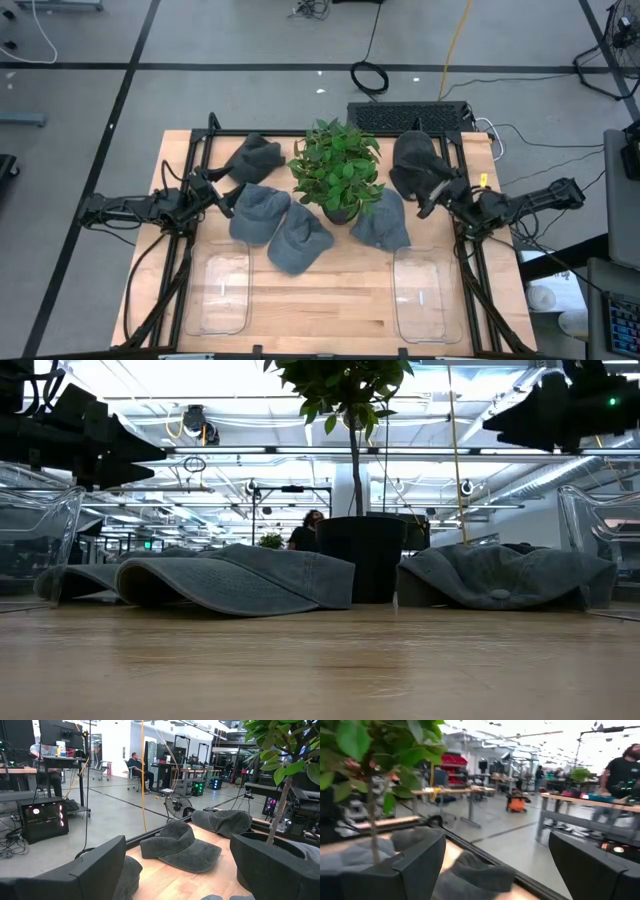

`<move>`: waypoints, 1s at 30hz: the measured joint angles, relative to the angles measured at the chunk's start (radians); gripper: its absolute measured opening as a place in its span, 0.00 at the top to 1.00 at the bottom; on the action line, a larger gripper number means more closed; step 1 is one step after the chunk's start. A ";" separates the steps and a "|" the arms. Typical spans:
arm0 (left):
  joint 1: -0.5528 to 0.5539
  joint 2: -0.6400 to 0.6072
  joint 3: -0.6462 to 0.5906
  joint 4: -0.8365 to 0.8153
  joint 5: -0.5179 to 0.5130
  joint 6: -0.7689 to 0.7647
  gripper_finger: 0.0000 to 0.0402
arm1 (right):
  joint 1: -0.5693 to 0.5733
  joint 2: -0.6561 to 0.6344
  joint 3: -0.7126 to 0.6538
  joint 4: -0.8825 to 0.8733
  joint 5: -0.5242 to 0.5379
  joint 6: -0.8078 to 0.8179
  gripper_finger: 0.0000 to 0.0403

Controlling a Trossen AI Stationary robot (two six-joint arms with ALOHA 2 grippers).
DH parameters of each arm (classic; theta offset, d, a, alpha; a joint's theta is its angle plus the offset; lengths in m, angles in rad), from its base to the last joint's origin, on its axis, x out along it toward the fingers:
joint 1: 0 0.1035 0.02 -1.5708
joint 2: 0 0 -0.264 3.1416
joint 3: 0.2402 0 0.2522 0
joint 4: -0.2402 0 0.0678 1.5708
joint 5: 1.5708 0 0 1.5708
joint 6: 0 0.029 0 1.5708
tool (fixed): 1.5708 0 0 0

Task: Pick & Place hat
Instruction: Put the right black cap into the right transparent bin

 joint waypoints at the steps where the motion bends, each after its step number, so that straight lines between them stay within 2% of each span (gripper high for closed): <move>1: 0.000 0.000 0.000 0.000 0.000 0.000 0.09 | 0.000 0.015 0.025 -0.028 0.001 -0.005 0.14; 6: 0.000 0.000 0.000 0.004 0.000 0.000 0.09 | 0.000 0.099 0.180 -0.151 0.100 -0.019 0.15; 15: 0.000 0.000 0.000 0.005 0.000 0.000 0.09 | 0.001 0.303 0.532 -0.517 0.091 0.029 0.17; 24: 0.000 0.000 0.000 0.006 0.000 0.000 0.09 | -0.004 0.424 0.809 -1.026 -0.055 0.319 0.17; 30: 0.000 0.000 0.000 0.006 0.000 0.000 0.09 | -0.097 0.554 0.973 -1.379 -0.214 0.551 0.17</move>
